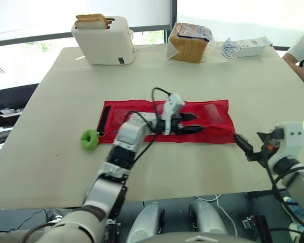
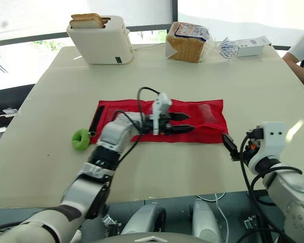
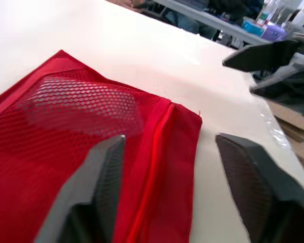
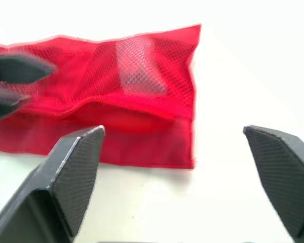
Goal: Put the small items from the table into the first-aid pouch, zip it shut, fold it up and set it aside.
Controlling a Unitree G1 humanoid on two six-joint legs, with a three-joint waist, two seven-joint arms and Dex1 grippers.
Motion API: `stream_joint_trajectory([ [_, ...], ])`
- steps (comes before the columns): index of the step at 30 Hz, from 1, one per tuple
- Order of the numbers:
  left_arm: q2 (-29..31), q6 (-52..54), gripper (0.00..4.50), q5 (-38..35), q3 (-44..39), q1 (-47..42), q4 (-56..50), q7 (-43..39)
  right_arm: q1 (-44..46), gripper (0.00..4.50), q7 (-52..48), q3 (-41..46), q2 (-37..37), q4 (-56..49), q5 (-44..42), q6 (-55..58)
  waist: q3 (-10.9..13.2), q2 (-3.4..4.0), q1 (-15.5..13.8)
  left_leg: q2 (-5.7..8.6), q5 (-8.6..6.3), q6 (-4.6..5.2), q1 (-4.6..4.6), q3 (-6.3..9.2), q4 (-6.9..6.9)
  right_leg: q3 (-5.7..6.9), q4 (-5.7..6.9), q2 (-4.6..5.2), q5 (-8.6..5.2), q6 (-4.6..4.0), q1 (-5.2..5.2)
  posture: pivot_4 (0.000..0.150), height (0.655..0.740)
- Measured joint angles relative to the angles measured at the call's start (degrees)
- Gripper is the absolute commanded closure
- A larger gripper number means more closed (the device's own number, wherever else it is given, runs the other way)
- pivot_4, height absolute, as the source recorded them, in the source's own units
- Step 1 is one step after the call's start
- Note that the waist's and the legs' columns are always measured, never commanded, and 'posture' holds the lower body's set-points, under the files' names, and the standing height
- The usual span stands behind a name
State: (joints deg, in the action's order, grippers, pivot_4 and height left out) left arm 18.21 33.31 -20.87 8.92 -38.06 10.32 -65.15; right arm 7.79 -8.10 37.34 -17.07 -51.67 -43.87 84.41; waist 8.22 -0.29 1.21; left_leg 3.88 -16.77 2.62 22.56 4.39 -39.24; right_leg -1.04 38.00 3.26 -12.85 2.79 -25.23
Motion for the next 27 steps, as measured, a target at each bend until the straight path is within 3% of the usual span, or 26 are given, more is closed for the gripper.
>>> stream_joint_trajectory([
  [4, 7.28, -0.62, 0.06, -5.13, -7.08, 10.27, -10.46, -2.05, 8.23, 0.0, -0.53, 0.9, -5.2, 10.7, -0.88, 7.69, -0.01, 0.04, -0.97, 0.02, 0.0, 0.0, 0.03, 0.08, 0.0, 0.13, -0.07, 0.12, -0.01, -0.01, 0.03, 0.15, 0.74],
  [11, 16.12, 3.75, 0.06, -16.84, -16.94, 21.92, -22.49, -5.09, 14.85, 0.0, -4.03, -2.54, -9.73, 29.2, 0.5, 7.69, -0.01, 0.06, -0.63, 0.05, 0.0, 0.0, 0.04, 0.02, 0.0, 0.14, -0.04, 0.21, 0.0, -0.01, 0.03, 0.15, 0.74],
  [17, 18.73, 4.07, 0.06, -20.42, -20.3, 30.54, -26.56, -4.95, 15.2, 0.0, -9.7, -8.94, -12.55, 39.6, 1.15, 5.16, -0.01, 0.06, -0.52, 0.03, 0.0, 0.01, 0.03, 0.01, 0.01, 0.14, -0.05, 0.19, 0.0, -0.02, 0.04, 0.15, 0.74],
  [27, 18.78, -1.75, 0.06, -20.08, -20.67, 33.24, -23.09, -6.47, 16.32, 0.0, -16.74, -15.54, -10.17, 43.03, -0.13, -2.37, 0.0, 0.07, -0.49, 0.01, 0.0, 0.01, 0.0, 0.01, 0.02, 0.14, -0.08, 0.19, 0.0, -0.02, 0.06, 0.15, 0.74],
])
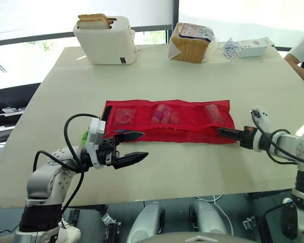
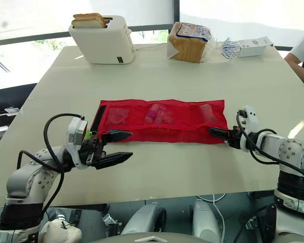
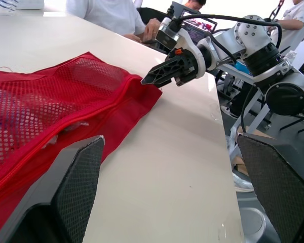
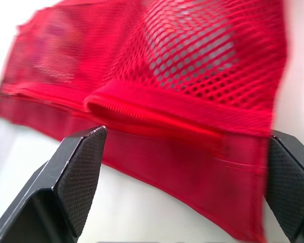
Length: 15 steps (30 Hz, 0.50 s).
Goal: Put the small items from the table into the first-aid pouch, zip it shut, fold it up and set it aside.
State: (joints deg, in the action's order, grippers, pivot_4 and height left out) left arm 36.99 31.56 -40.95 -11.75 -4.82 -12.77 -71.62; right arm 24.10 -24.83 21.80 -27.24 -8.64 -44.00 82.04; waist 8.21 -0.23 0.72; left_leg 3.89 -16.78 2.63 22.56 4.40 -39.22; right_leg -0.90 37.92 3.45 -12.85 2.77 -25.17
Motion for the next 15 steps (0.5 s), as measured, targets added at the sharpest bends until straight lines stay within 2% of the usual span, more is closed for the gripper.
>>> stream_joint_trajectory([
  [1, 0.0, -0.27, 0.0, 0.19, 0.03, 0.0, 0.01, 0.27, -0.04, 0.53, -0.4, -0.05, 0.11, -0.55, -0.55, -0.43, 0.0, 0.0, -0.1, 0.0, 0.0, 0.0, 0.01, 0.01, 0.0, 0.01, -0.01, 0.01, 0.0, 0.0, 0.0, 0.15, 0.74],
  [2, -0.01, -0.41, 0.0, 0.21, 0.05, -0.02, 0.01, 0.44, -0.04, 0.83, -0.52, 0.01, 0.19, -0.9, -0.88, -0.62, 0.0, 0.0, -0.13, 0.01, 0.0, 0.0, 0.01, 0.01, -0.01, 0.01, -0.01, 0.02, 0.0, 0.0, 0.0, 0.15, 0.74],
  [4, -0.17, -0.66, 0.0, 0.22, 0.72, -0.55, 0.0, 1.01, -0.08, 1.99, -0.52, 1.73, 0.35, -2.52, -2.12, -1.06, 0.0, 0.0, -0.16, 0.01, 0.0, 0.0, 0.01, 0.01, 0.0, 0.01, -0.02, 0.03, 0.0, 0.0, 0.0, 0.15, 0.74],
  [5, -0.17, -0.68, 0.0, 0.22, 0.84, -0.69, 0.0, 1.13, -0.09, 2.2, -0.45, 2.01, 0.35, -2.73, -2.31, -1.06, 0.0, 0.0, -0.15, 0.01, 0.0, 0.0, 0.01, 0.01, 0.0, 0.01, -0.01, 0.02, 0.0, 0.0, 0.0, 0.15, 0.74],
  [6, -0.3, -0.86, 0.0, 0.26, 1.14, -1.25, 0.0, 1.61, -0.26, 2.77, -0.12, 3.14, 0.37, -3.64, -3.15, -1.01, 0.0, 0.0, -0.09, 0.01, 0.0, 0.0, 0.01, 0.01, 0.0, 0.01, -0.01, 0.02, 0.0, 0.0, -0.01, 0.15, 0.74],
  [7, -0.35, -0.93, 0.0, 0.26, 1.14, -1.33, 0.0, 1.69, -0.29, 3.1, 0.01, 3.42, 0.37, -3.98, -3.32, -1.0, 0.01, 0.01, -0.08, 0.01, 0.0, 0.0, 0.01, 0.01, 0.01, 0.01, -0.01, 0.02, 0.0, 0.0, -0.01, 0.15, 0.74],
  [9, -0.64, -1.29, 0.0, 0.34, 1.43, -1.73, 0.01, 1.96, -0.38, 3.53, 0.88, 4.42, 0.36, -4.99, -3.74, -0.89, 0.01, 0.01, -0.07, 0.01, 0.0, 0.0, 0.01, 0.01, 0.01, 0.0, -0.01, 0.02, 0.0, 0.0, -0.02, 0.15, 0.74],
  [11, -1.28, -1.95, 0.0, 0.34, 2.84, -1.95, 0.01, 2.08, -0.59, 4.43, 2.18, 5.22, 0.15, -6.53, -3.76, -0.88, 0.01, 0.01, -0.08, 0.01, 0.0, 0.0, 0.01, 0.01, 0.01, 0.0, -0.01, 0.02, 0.0, 0.0, -0.02, 0.15, 0.74],
  [15, -2.02, -2.09, 0.0, 0.26, 3.61, -1.97, -0.14, 2.25, -0.63, 4.43, 5.45, 6.05, -0.76, -6.78, -2.49, -1.07, 0.01, 0.02, -0.23, 0.03, 0.0, 0.0, 0.03, 0.01, 0.01, 0.01, -0.01, 0.05, 0.0, 0.0, -0.02, 0.15, 0.74],
])
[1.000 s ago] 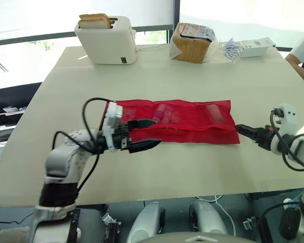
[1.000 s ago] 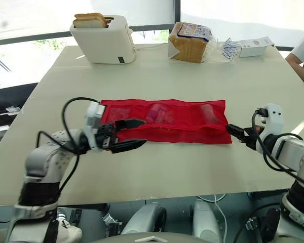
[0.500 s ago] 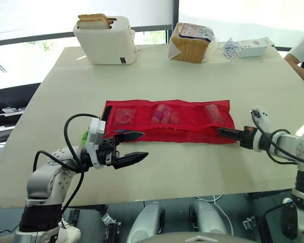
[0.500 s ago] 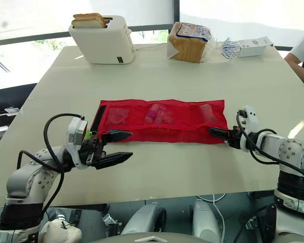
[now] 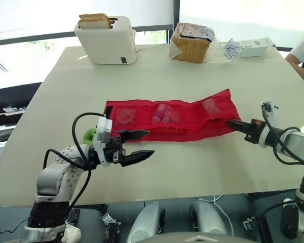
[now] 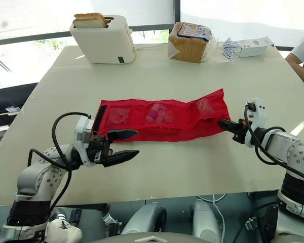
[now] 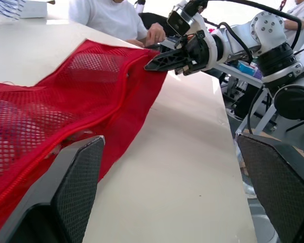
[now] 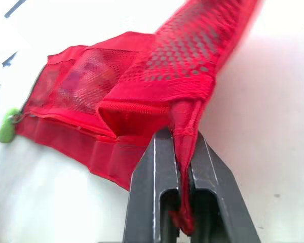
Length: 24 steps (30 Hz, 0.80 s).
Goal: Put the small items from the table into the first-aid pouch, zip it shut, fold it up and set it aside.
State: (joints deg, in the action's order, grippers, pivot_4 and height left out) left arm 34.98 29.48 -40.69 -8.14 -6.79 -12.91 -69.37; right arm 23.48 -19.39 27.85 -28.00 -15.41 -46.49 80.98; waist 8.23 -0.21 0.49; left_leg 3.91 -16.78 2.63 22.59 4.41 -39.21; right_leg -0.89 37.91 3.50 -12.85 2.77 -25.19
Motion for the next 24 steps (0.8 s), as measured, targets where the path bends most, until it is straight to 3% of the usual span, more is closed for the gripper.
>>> stream_joint_trajectory([
  [3, -0.52, 0.3, 0.0, -0.53, 0.04, 0.0, -1.37, 1.3, -0.05, 4.43, 3.22, 2.6, -3.27, 0.66, 2.87, -0.93, 0.0, 0.0, -0.38, 0.03, 0.0, 0.0, 0.02, 0.0, -0.01, 0.02, -0.02, 0.04, 0.0, 0.0, 0.01, 0.15, 0.74],
  [7, -1.78, 2.74, 0.0, -3.8, 1.0, -0.38, -8.06, 5.24, -2.99, 4.43, 3.68, 4.37, -13.47, 4.68, 8.51, -4.28, 0.01, 0.02, -1.35, 0.06, 0.0, 0.02, 0.05, -0.01, -0.03, 0.03, -0.04, 0.08, 0.0, 0.01, 0.03, 0.15, 0.74],
  [14, -2.0, 7.22, 0.0, -7.56, 2.08, -3.32, -14.11, 12.07, -4.83, 4.43, 0.35, -0.74, -23.17, 13.33, 16.79, -13.83, 0.01, 0.03, -0.93, -0.06, 0.0, 0.01, -0.04, -0.14, -0.02, -0.04, -0.02, -0.06, 0.02, -0.02, 0.06, 0.15, 0.74],
  [15, -2.0, 8.29, 0.0, -8.33, 2.09, -3.98, -15.17, 14.17, -5.47, 3.97, -1.67, -2.46, -24.57, 15.02, 18.14, -16.72, 0.01, 0.03, -0.97, -0.06, 0.0, 0.01, -0.04, -0.14, -0.02, -0.05, -0.02, -0.07, 0.02, -0.02, 0.06, 0.15, 0.74],
  [17, -1.99, 9.49, 0.0, -8.95, 2.3, -4.47, -15.77, 16.05, -7.45, 3.55, -3.59, -2.82, -25.64, 14.66, 18.75, -18.65, 0.02, 0.04, -1.16, -0.06, 0.0, 0.02, -0.02, -0.14, -0.03, -0.05, -0.03, -0.07, 0.02, -0.02, 0.07, 0.15, 0.74],
  [18, -1.91, 9.78, 0.0, -9.03, 2.28, -4.46, -15.8, 16.45, -7.92, 3.55, -4.09, -2.83, -25.87, 14.49, 18.8, -18.86, 0.02, 0.04, -1.22, -0.06, 0.0, 0.01, -0.02, -0.13, -0.03, -0.04, -0.03, -0.07, 0.02, -0.02, 0.07, 0.15, 0.74],
  [20, -1.83, 12.04, 0.0, -9.06, 2.83, -6.25, -14.69, 19.56, -13.34, 2.49, -6.85, -1.56, -27.99, 8.07, 18.88, -19.17, 0.03, 0.07, -1.36, -0.07, 0.0, 0.02, 0.0, -0.08, -0.09, 0.0, -0.03, -0.08, 0.02, -0.01, 0.1, 0.15, 0.74],
  [22, -1.88, 13.39, 0.0, -9.01, 3.24, -8.94, -12.08, 20.88, -18.12, 1.92, -8.68, 1.49, -29.3, 2.03, 18.7, -18.69, 0.04, 0.1, -1.71, -0.03, 0.0, 0.02, 0.01, -0.04, -0.11, 0.06, -0.01, -0.05, 0.02, -0.01, 0.11, 0.15, 0.74],
  [24, -1.68, 14.38, 0.0, -8.65, 3.26, -11.49, -8.84, 21.98, -21.63, 0.84, -10.71, 5.49, -29.5, -3.47, 18.08, -18.28, 0.04, 0.14, -2.02, -0.05, 0.0, 0.02, 0.01, 0.01, -0.11, 0.12, -0.02, -0.11, 0.01, -0.01, 0.13, 0.15, 0.74],
])
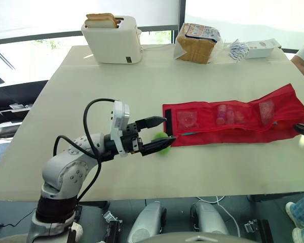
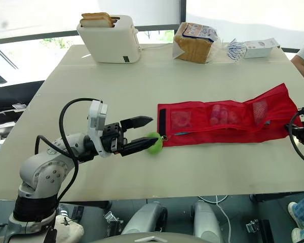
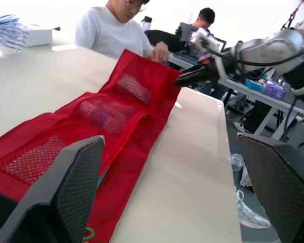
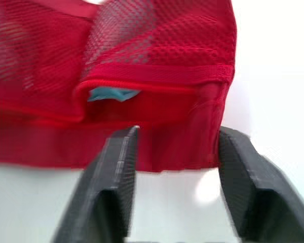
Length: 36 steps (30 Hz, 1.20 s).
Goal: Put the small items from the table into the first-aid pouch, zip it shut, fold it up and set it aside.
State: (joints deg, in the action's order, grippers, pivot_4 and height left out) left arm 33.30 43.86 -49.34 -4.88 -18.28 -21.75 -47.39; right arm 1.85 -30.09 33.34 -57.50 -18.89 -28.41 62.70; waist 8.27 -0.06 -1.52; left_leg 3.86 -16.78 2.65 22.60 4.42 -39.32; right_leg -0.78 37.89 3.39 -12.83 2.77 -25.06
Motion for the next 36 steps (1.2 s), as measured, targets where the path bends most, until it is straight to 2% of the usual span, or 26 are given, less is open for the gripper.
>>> stream_joint_trajectory([
  [1, 0.22, 0.73, 0.0, 0.54, -0.33, -1.5, 2.67, 0.92, -1.1, 0.71, -1.59, 2.81, -0.05, -4.07, -0.94, 0.15, 0.0, 0.0, 0.11, -0.02, 0.0, 0.0, -0.05, 0.01, 0.0, -0.02, -0.01, -0.09, 0.0, 0.0, 0.05, 0.15, 0.74],
  [3, -0.16, 4.71, 0.0, 2.84, 0.75, -7.65, 11.3, 5.36, -3.39, 0.71, -7.65, 14.16, 0.67, -16.53, -7.39, 0.41, 0.04, -0.09, 0.55, -0.05, -0.04, 0.07, -0.34, 0.05, 0.04, 0.01, -0.1, -0.33, -0.01, 0.01, 0.37, 0.15, 0.74],
  [5, -0.6, 7.2, 0.0, 4.55, 1.17, -10.78, 17.17, 7.64, -2.32, 0.71, -10.23, 17.47, 2.23, -23.01, -14.69, 0.43, 0.14, -0.31, 0.9, -0.1, -0.09, 0.12, -0.72, 0.03, 0.18, -0.01, -0.18, -0.32, -0.02, 0.01, 0.69, 0.15, 0.74],
  [8, -2.62, 12.34, 0.0, 6.53, 1.48, -16.39, 27.36, 11.01, -0.65, 0.71, -10.93, 16.29, 3.45, -30.11, -26.02, 0.33, 0.26, -0.51, 0.83, -0.09, -0.03, 0.02, -0.76, 0.08, 0.18, 0.01, -0.25, -0.27, -0.02, 0.01, 0.78, 0.15, 0.74],
  [12, -4.37, 17.85, 0.0, 7.87, 1.71, -21.54, 35.01, 12.81, 3.88, 0.71, -6.21, 10.16, 4.56, -33.42, -33.12, -3.03, 0.42, -0.77, 0.62, -0.05, -0.02, -0.01, -0.68, 0.14, 0.13, 0.04, -0.28, -0.08, -0.01, 0.01, 0.75, 0.15, 0.74],
  [18, -6.36, 25.46, 0.0, 8.86, 3.2, -24.87, 38.21, 13.44, 0.15, 0.71, -2.27, 1.3, 4.59, -36.52, -32.5, -6.78, 0.44, -0.81, 0.58, -0.01, -0.01, -0.03, -0.55, 0.14, 0.13, 0.03, -0.24, 0.03, -0.01, 0.01, 0.58, 0.15, 0.74],
  [20, -7.07, 26.79, 0.0, 8.85, 3.19, -24.95, 38.62, 13.75, -0.48, 0.71, -1.72, 0.8, 4.59, -36.8, -32.4, -7.28, 0.44, -0.81, 0.62, -0.02, -0.01, -0.04, -0.55, 0.14, 0.13, 0.02, -0.23, 0.03, -0.01, 0.01, 0.58, 0.15, 0.74],
  [23, -10.54, 30.58, 0.0, 8.71, -0.46, -26.77, 40.81, 17.23, -2.16, 0.71, 0.04, 0.24, 4.6, -37.47, -32.41, -8.87, 0.43, -0.81, 0.45, -0.01, -0.01, -0.03, -0.55, 0.15, 0.1, 0.04, -0.22, 0.04, -0.01, 0.01, 0.59, 0.15, 0.74],
  [26, -14.91, 34.48, 0.0, 8.61, -7.42, -28.17, 42.99, 22.67, -4.14, 0.71, 1.67, -0.37, 4.58, -38.3, -32.59, -9.82, 0.42, -0.82, 0.29, 0.01, -0.01, -0.03, -0.55, 0.14, 0.09, 0.04, -0.22, 0.07, -0.01, 0.02, 0.6, 0.15, 0.74],
  [36, -23.87, 43.17, 0.0, 8.59, -24.12, -32.29, 48.18, 33.67, -6.02, 0.71, 5.24, -0.82, 3.53, -38.86, -34.02, -12.54, 0.42, -0.85, -0.36, 0.05, -0.01, -0.04, -0.55, 0.13, 0.05, 0.05, -0.21, 0.08, 0.0, 0.03, 0.6, 0.15, 0.74],
])
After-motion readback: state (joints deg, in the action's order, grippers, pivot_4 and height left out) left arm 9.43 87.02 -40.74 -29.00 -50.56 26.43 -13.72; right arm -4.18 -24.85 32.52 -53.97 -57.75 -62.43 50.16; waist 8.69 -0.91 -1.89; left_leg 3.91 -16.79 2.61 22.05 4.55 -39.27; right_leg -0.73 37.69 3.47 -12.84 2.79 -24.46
